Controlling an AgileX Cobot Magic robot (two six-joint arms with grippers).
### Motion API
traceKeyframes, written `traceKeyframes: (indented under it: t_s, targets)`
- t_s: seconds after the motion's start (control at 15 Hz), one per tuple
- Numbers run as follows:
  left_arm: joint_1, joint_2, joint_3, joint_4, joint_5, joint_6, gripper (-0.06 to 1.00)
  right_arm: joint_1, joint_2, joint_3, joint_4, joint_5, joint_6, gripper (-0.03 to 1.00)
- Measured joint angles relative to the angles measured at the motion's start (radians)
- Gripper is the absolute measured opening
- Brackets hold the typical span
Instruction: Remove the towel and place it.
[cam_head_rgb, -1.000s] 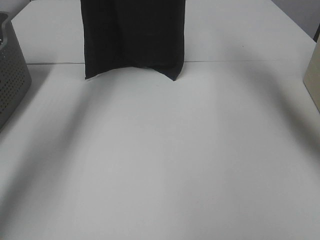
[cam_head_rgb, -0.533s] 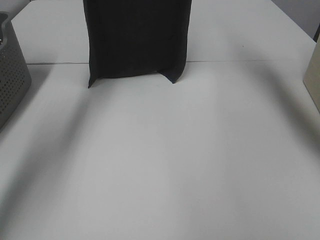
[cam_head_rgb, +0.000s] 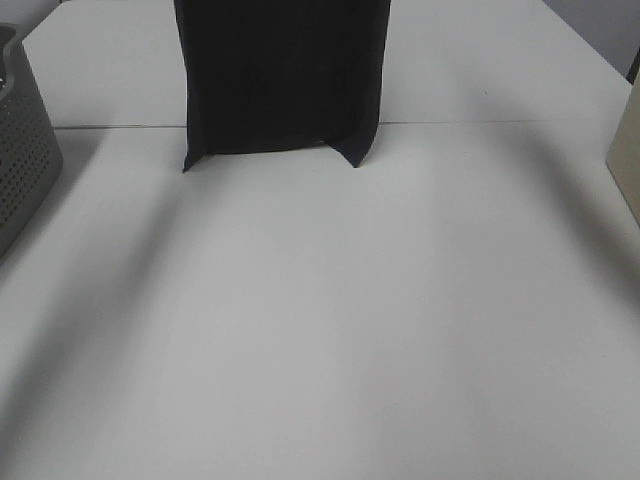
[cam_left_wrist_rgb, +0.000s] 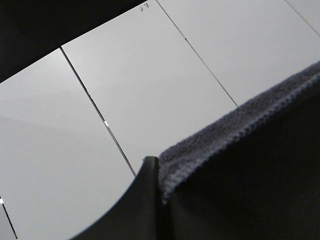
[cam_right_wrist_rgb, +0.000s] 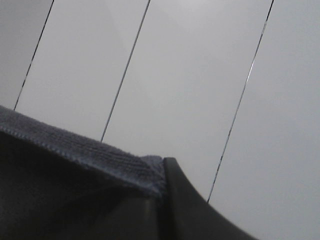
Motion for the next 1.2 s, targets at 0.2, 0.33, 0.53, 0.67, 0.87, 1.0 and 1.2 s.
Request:
traceKeyframes:
  t_s: [0.2,0.33,0.53,0.67,0.87,1.0,1.2]
  targets:
    - [0.000,-0.001,-0.002,0.000,-0.034,-0.033,0.00,0.000,0.000,-0.026,0.002,-0.059,0.000,0.01]
    - [-0.001,-0.018,-0.013,0.000,-0.058,-0.150,0.00,0.000,0.000,-0.060,0.006,-0.086,0.006,0.01]
    - [-0.001,-0.023,-0.017,0.000,-0.057,-0.171,0.00,0.000,0.001,-0.064,0.007,-0.092,0.008,0.01]
    - [-0.001,-0.023,-0.017,0.000,-0.055,-0.172,0.00,0.000,0.002,-0.064,0.007,-0.085,0.008,0.01]
    - [-0.001,-0.023,-0.017,0.000,-0.047,-0.174,0.00,0.000,0.002,-0.064,0.007,-0.074,0.008,0.01]
    - [-0.001,-0.023,-0.017,0.004,-0.029,-0.174,0.00,0.000,0.002,-0.064,0.007,-0.069,0.008,0.01]
    - [-0.001,-0.023,-0.017,0.012,-0.024,-0.172,0.00,0.000,0.002,-0.064,0.007,-0.062,0.032,0.01]
